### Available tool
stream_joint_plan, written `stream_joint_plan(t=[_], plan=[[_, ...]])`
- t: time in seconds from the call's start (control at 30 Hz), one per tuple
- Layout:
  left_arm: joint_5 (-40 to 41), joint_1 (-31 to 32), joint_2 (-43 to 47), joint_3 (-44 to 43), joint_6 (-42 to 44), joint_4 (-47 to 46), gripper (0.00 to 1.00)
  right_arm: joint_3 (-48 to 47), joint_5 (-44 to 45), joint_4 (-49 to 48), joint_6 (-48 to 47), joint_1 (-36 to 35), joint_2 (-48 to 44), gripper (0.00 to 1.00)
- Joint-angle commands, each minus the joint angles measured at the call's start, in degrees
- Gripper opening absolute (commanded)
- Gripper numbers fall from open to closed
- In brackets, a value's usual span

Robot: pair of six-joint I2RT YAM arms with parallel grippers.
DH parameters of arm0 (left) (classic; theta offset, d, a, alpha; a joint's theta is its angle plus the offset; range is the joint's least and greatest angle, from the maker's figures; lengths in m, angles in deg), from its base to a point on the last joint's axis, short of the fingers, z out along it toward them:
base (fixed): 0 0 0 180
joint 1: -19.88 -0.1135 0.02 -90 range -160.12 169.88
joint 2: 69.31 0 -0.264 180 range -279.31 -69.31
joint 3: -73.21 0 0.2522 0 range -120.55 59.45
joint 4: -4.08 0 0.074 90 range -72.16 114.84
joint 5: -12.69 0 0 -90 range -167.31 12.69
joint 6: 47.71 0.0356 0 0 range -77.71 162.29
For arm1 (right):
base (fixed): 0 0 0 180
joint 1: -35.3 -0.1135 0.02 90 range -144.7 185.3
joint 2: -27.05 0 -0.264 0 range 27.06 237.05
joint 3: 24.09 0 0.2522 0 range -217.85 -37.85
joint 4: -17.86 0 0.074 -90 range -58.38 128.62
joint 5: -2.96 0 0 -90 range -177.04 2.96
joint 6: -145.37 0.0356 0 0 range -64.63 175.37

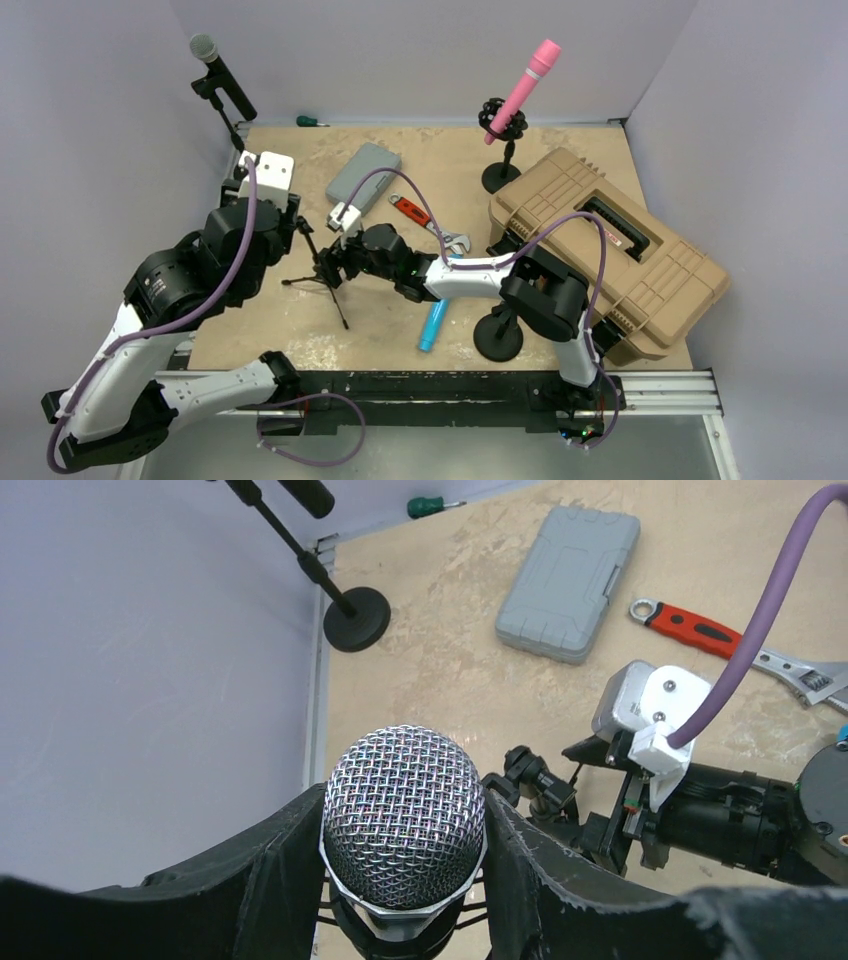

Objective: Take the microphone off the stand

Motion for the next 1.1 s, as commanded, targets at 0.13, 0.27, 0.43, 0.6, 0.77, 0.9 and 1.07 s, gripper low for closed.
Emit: stream_joint_plan(t=[0.13,0.27,0.43,0.6,0.77,0.9,1.07], plan=[[-2.86,-0.25,-1.28,-8.34,5.07,-6.51,0.02,-0.88,0.82,0.04,-0.8,0.23,-3.36,0.73],[-3.69,-0.28,-1.5,-11.84,7.81,-8.64,0.0,-1.01,-0.53,-0.09,-0.63,0.25,-3.36,0.76],[-5.96,-0.26,-2.16,-16.9,12.36,-11.67,0.0,-1.06,-1.06,-0.08,-0.26,0.25,-3.35,0.79],[-9.08,-0.26,-4.02,-20.89,17.33,-15.57,0.0,-1.24,-1.48,-0.18,-0.13,0.25,-3.21,0.8],[-9.81,-0.17,-8.11,-25.65,18.51,-15.03,0.0,-1.09,-1.77,-0.39,-0.01,0.23,-3.65,0.81],[-12.83,-0.15,-8.83,-29.0,18.34,-16.87,0.0,-0.67,-1.94,-0.39,0.11,0.25,-4.04,0.82],[-15.44,-0.17,-8.7,-32.55,18.32,-20.41,0.0,-0.26,-1.74,-0.08,0.17,0.25,-4.77,0.83]])
